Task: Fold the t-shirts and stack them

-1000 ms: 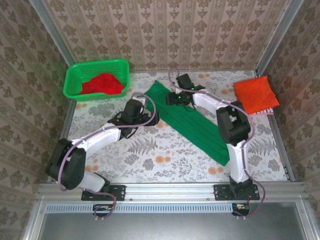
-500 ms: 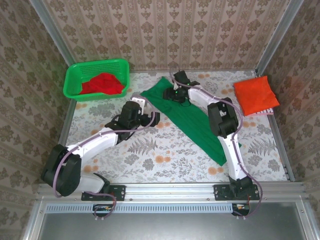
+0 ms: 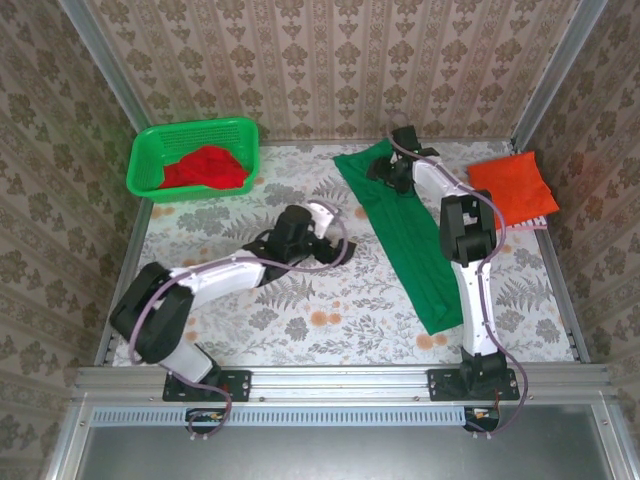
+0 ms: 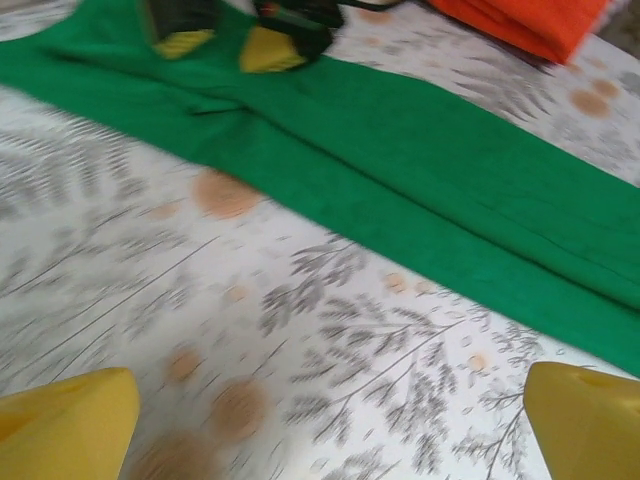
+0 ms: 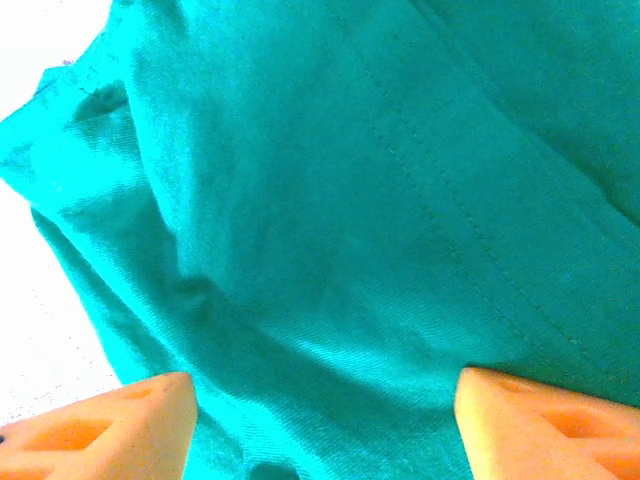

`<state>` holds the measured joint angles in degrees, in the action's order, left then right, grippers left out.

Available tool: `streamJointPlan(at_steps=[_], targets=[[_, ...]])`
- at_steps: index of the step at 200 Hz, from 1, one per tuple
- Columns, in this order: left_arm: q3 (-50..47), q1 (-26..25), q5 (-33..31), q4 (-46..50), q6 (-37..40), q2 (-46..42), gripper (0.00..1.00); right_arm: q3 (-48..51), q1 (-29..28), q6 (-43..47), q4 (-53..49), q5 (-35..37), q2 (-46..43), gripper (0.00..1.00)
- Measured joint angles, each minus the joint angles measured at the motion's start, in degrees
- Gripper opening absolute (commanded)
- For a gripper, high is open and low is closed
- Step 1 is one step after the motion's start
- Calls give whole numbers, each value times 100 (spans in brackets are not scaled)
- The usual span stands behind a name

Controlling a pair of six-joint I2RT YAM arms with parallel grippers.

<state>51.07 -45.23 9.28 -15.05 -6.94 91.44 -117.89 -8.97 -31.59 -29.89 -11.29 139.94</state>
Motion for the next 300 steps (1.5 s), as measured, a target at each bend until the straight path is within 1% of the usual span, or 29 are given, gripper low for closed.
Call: streamJointPlan(at_steps=[22,43,69,82,102,120,129,146,156,181,207,230,271,300], targets=[[835,-308,463,-42,498,955,100,442,153,-15,160,-205,-289,74],[1725,-752,866,-9,990,1777,100,1097,304,-17,306,-308,-756,74],[2861,-1335,1290,348,1541,2614,98,1987,621,-24,568,-424,-1497,75],[3375,-1558,1495,595,1788,2981,95,2369,811,-37,708,-452,-1867,75],[4146,-1731,1718,1152,2149,3530,94,2918,1126,-66,964,-483,-2406,74],[4804,-1770,1801,1692,2468,4039,90,3370,1392,-129,1178,-533,-2820,74],[5066,-1775,1805,1941,2601,4273,86,3563,1526,-151,1270,-551,-2975,74],[5309,-1773,1803,2297,2769,4575,77,3770,1670,-162,1344,-553,-3128,75],[5316,-1766,1803,2439,2892,4664,73,3818,1681,-160,1364,-562,-3147,75],[5125,-1679,1869,2376,2957,4575,72,3912,1582,-140,1401,-664,-3147,75],[4096,-1504,2013,2090,2942,3976,70,3917,1351,-94,1412,-723,-3147,75],[3215,-1252,2118,2031,2927,3397,73,3866,1036,13,1401,-721,-3093,75],[2037,-850,2291,1823,2924,2625,73,3222,369,170,1294,-682,-2485,74],[1591,-710,2341,1591,2900,2365,73,2599,28,210,1121,-647,-1880,71]])
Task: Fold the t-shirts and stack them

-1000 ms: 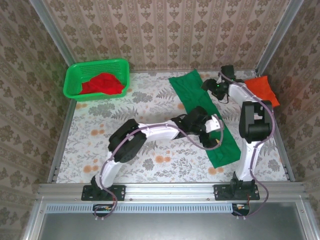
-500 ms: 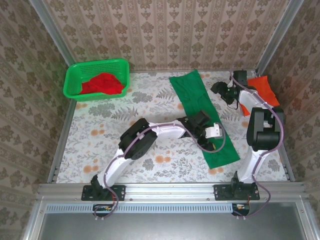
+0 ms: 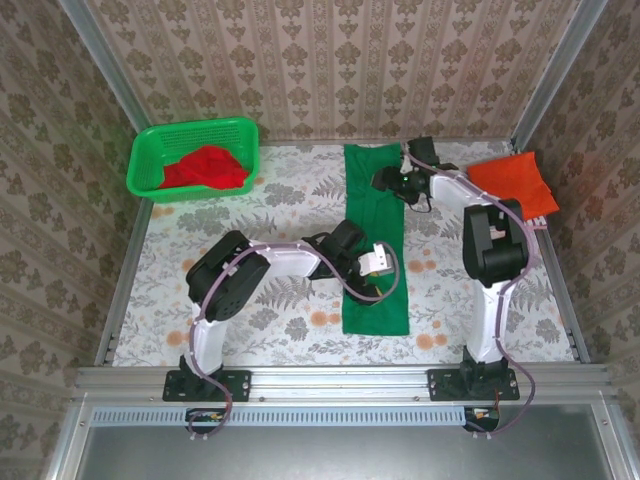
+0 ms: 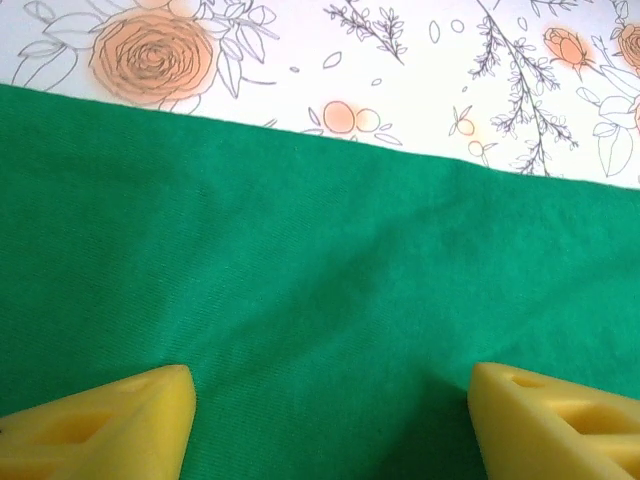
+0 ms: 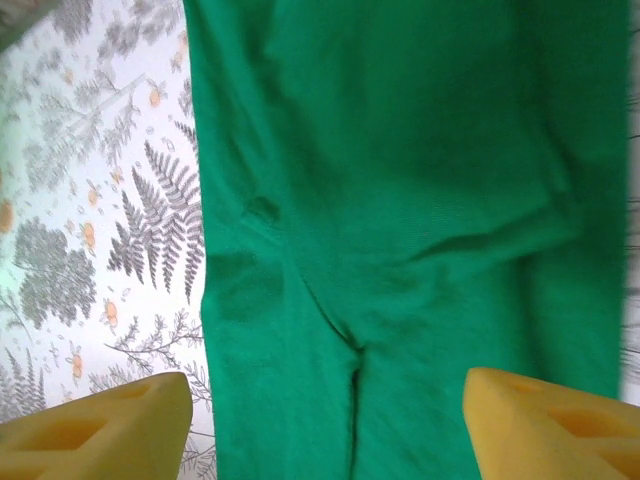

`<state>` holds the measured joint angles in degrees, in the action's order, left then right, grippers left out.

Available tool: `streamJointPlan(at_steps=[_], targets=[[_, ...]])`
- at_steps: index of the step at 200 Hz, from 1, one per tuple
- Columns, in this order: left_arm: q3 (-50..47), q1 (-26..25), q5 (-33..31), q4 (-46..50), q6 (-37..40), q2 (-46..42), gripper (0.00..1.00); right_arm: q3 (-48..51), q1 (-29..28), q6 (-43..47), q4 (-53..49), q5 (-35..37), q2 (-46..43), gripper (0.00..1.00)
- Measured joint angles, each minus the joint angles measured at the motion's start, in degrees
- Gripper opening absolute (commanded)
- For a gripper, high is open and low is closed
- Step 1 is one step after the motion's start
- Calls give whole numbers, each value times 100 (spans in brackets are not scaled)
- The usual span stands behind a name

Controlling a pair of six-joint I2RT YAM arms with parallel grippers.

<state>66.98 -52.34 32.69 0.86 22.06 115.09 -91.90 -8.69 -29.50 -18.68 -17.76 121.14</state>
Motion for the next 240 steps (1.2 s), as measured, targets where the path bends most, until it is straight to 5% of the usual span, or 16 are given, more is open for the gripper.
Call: streamJointPlan(at_steps=[128,180,240], targets=[[-1158,334,-323,-726,-435,-728,78,-2625,-258,-68,-1025,-367,1947,72],[-1161,-24,-1340,-470,-977,-1423,93,-2393,-310,37,-977,-365,1749,74],[-1163,-247,-2789,-378,-1956,-2181,94,-546,-256,190,-380,-170,20,75]])
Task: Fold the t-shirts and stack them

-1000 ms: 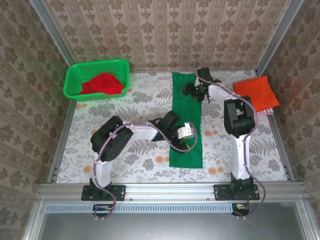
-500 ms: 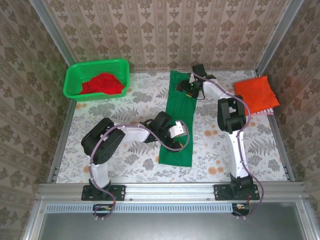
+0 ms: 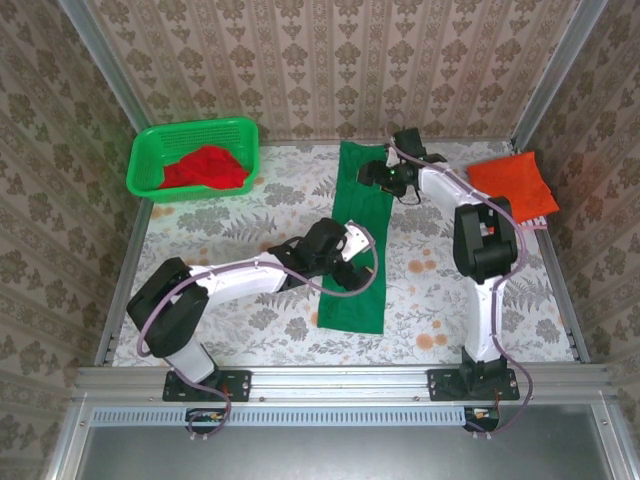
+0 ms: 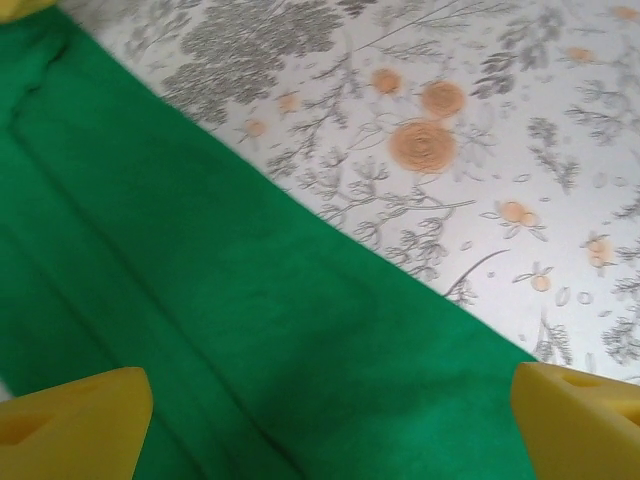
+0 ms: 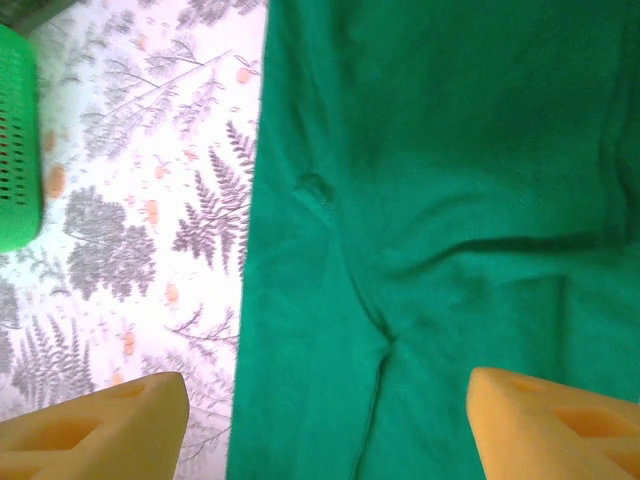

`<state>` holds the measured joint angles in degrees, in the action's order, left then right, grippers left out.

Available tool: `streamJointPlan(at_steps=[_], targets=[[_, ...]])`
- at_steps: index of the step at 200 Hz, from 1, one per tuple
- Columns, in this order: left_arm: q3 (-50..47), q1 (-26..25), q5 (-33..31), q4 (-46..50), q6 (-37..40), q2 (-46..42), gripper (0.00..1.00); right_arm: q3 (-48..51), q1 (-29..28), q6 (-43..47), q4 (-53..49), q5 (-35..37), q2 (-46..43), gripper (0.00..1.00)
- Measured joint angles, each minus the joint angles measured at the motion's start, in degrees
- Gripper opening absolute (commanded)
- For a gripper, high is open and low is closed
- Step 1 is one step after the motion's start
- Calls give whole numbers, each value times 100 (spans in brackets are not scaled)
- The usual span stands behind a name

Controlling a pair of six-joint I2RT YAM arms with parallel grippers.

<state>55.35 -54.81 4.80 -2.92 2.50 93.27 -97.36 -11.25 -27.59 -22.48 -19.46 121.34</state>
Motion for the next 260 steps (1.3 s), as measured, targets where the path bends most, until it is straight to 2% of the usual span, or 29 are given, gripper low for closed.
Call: streamJointPlan(at_steps=[40,79,126,185,220,260], targets=[[323,-444,-1473,1139,-249,476,96,1025,269,-4,485,35,-813,75],[411,-385,-2131,1781,-732,813,96,1550,518,-28,671,85,-951,75],[275,-188,-2267,1943,-1307,765,95,1731,533,-70,776,85,-1036,75],[-699,354,-2079,1797,-2096,-175,95,2236,518,-66,927,83,-1355,75],[-1272,348,-1823,1659,-2426,-470,95,2771,505,81,907,96,-1884,76],[-1777,442,-1587,1346,-2640,-1576,96,3471,273,861,903,157,-2804,80]])
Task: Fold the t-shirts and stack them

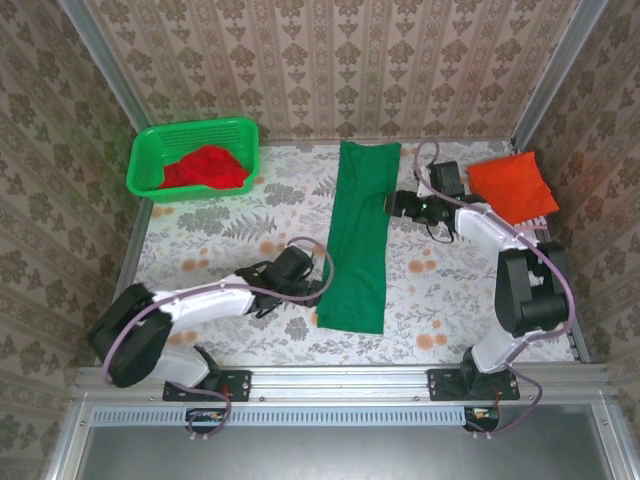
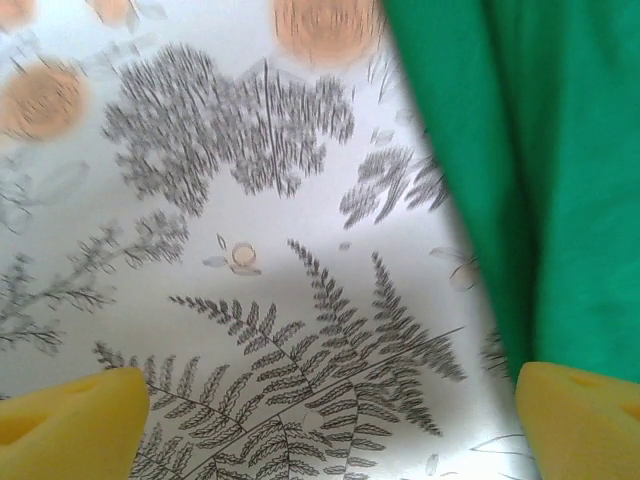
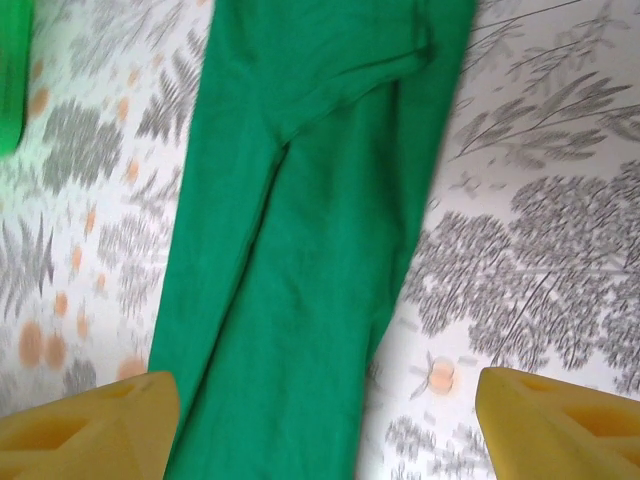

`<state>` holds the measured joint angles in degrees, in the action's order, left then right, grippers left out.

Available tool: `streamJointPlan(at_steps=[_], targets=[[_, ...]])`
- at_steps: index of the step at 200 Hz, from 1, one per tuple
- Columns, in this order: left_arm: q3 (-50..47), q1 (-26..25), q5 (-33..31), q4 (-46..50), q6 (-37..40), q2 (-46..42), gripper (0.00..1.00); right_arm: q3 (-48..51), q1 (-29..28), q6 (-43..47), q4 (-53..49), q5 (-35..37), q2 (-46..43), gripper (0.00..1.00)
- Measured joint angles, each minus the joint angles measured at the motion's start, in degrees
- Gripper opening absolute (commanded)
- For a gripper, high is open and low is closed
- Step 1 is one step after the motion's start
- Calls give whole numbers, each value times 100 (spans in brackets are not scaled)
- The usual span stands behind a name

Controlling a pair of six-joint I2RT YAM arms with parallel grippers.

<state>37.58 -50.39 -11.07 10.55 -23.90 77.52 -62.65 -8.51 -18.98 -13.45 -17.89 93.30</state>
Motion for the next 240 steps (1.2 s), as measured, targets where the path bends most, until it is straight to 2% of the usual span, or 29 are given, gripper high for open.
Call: streamJointPlan(at_steps=[34,70,106,141,159,181,190,225,240], targets=[[-232,820,431,-356,-144,-859,100,839,-946,1401,15,297,-992,86],[-306,1821,1062,-319,-142,-1252,100,1486,-2542,3001,17,645,-1663,85],[-306,2465,1587,-262,-90,-1502,100,1576,-3941,4103,-208,951,-1648,83],[-306,2778,1845,-214,-22,-1593,100,1506,-4767,4546,-549,1410,-975,78],[-306,2800,1910,-157,-4,-1648,100,1486,-4865,4697,-706,1628,-551,67],[-306,2800,1969,-90,17,-1729,100,1478,-4865,4798,-861,1805,-225,61],[-308,2800,1971,-70,20,-1762,100,1462,-4865,4839,-898,1838,-131,56],[-365,2800,1971,-61,42,-1845,100,1161,-4878,5034,-1084,1897,138,14],[-393,2800,1971,-42,61,-1845,100,1093,-4846,5062,-1086,1954,170,1]])
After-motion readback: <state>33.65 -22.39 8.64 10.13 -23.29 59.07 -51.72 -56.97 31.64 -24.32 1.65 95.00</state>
